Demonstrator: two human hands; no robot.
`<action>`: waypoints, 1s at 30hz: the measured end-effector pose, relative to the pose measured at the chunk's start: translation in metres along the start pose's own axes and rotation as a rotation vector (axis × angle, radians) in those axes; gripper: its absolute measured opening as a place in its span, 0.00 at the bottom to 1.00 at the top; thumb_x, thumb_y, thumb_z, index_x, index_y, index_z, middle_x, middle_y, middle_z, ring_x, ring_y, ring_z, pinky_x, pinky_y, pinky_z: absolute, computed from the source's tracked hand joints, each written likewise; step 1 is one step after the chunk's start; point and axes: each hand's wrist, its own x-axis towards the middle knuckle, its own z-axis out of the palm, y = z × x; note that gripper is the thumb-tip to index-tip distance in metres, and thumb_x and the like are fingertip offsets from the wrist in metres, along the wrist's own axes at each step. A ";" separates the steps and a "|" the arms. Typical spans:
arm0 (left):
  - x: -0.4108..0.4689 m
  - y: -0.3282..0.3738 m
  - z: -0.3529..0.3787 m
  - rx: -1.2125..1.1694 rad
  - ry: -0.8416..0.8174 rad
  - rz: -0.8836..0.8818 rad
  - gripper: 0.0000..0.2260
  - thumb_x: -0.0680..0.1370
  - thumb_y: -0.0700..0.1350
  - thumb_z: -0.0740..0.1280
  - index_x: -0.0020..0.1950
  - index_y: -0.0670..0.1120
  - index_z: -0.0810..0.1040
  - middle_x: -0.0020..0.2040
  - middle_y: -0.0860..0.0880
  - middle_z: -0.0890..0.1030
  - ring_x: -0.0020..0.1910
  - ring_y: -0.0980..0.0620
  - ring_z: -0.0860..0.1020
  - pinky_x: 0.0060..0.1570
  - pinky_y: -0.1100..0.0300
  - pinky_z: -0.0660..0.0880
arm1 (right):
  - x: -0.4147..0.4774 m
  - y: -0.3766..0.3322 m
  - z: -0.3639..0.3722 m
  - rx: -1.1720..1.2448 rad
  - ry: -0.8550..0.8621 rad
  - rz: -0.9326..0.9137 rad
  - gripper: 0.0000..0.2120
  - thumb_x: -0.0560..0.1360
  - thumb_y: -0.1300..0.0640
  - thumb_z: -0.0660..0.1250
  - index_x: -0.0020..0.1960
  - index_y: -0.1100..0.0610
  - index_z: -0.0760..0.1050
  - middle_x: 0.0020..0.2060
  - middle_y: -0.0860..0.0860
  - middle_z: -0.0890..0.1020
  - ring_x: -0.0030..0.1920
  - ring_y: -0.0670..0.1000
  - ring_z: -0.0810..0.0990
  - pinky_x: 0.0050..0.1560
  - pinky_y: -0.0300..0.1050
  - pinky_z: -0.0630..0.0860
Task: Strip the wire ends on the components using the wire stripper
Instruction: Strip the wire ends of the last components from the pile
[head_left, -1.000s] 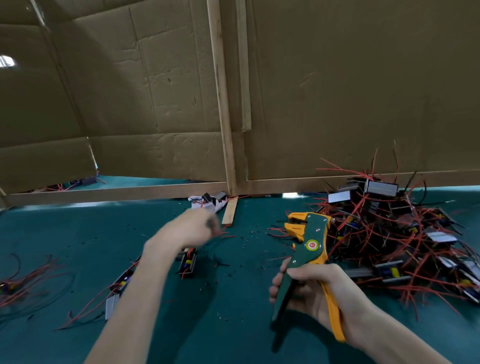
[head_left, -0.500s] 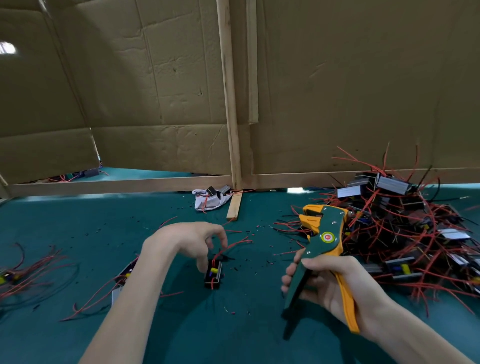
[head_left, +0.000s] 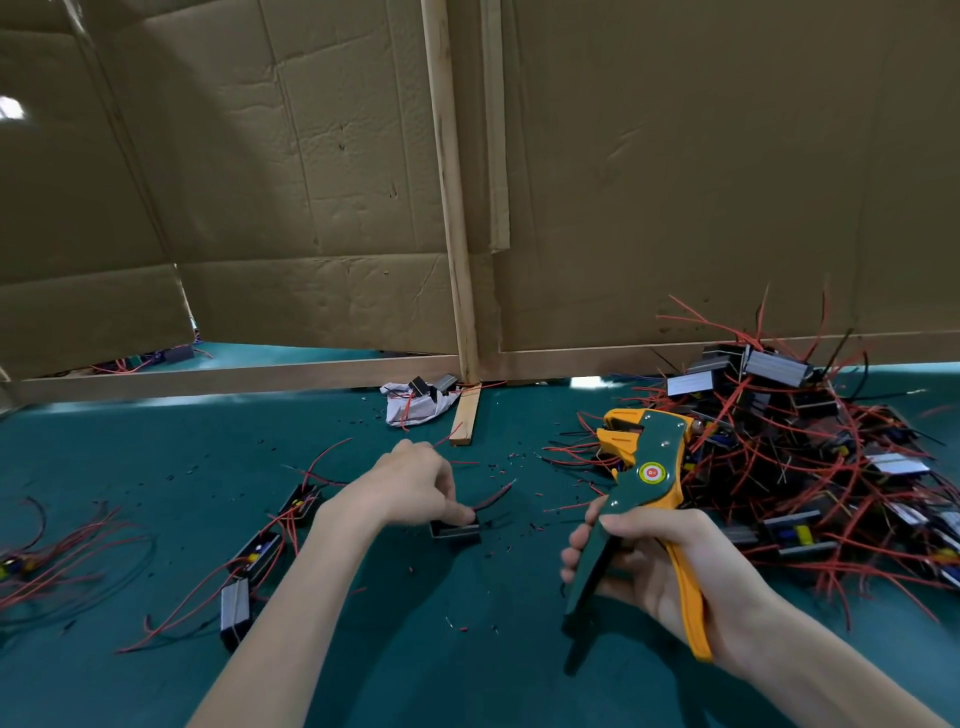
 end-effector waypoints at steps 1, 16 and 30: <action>0.001 0.001 0.000 -0.011 0.031 0.029 0.10 0.73 0.57 0.71 0.43 0.52 0.77 0.52 0.51 0.73 0.58 0.49 0.69 0.57 0.54 0.70 | 0.000 0.000 0.000 0.002 0.001 -0.001 0.12 0.65 0.67 0.67 0.48 0.69 0.76 0.39 0.65 0.81 0.40 0.64 0.83 0.40 0.56 0.82; 0.005 0.023 0.015 -0.572 0.308 0.295 0.04 0.74 0.43 0.73 0.42 0.50 0.79 0.39 0.53 0.81 0.39 0.56 0.77 0.46 0.61 0.74 | -0.005 0.000 0.004 -0.003 -0.060 -0.008 0.07 0.67 0.67 0.67 0.44 0.67 0.79 0.39 0.65 0.80 0.39 0.64 0.82 0.40 0.56 0.82; -0.025 0.066 -0.023 -1.114 0.409 0.385 0.13 0.83 0.44 0.58 0.40 0.44 0.76 0.39 0.52 0.81 0.40 0.55 0.81 0.44 0.60 0.77 | 0.003 0.003 -0.002 -0.159 -0.181 -0.082 0.15 0.57 0.61 0.77 0.43 0.64 0.83 0.40 0.66 0.82 0.42 0.67 0.83 0.43 0.57 0.81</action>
